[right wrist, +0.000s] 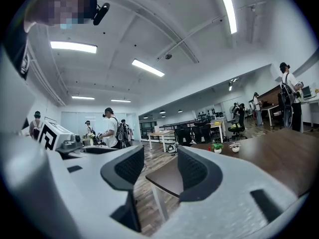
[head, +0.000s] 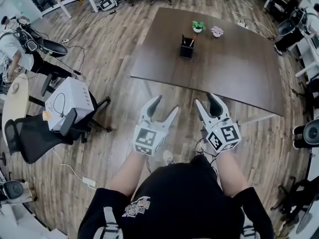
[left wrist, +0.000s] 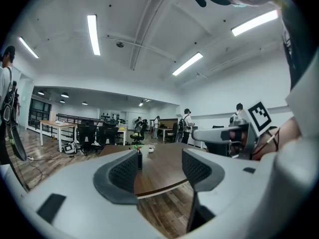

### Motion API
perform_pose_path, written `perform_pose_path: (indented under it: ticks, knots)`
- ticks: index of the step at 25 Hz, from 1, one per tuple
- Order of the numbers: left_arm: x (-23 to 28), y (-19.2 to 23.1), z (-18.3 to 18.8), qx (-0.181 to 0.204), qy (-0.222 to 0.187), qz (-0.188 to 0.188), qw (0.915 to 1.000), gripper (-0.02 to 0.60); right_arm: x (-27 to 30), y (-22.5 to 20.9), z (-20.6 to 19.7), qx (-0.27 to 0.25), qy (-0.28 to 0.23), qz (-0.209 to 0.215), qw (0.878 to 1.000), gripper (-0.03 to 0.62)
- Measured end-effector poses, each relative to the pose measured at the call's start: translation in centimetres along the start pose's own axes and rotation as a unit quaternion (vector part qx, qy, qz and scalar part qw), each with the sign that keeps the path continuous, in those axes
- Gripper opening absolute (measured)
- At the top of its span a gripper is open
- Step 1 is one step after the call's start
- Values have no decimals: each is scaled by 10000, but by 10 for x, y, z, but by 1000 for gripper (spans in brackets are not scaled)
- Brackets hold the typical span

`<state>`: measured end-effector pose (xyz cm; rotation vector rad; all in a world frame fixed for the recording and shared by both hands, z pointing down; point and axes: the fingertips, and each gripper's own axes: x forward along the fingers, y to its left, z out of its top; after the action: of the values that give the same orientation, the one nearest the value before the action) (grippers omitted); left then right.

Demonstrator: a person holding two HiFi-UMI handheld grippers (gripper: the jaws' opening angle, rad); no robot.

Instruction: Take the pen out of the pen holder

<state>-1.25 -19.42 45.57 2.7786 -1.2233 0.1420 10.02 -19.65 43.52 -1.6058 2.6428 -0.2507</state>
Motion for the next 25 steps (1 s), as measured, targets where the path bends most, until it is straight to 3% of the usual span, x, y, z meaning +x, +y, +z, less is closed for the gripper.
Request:
perform_pose_path:
  ticks: [11,25]
  knots:
    - [1,-1,0,-90,-17,61,9999,252,6,-3,4,-37,6,103,9999,219]
    - [-9,24,6,-82,-41,665,9977,252,45,10,3,-17,69,777,9970,224]
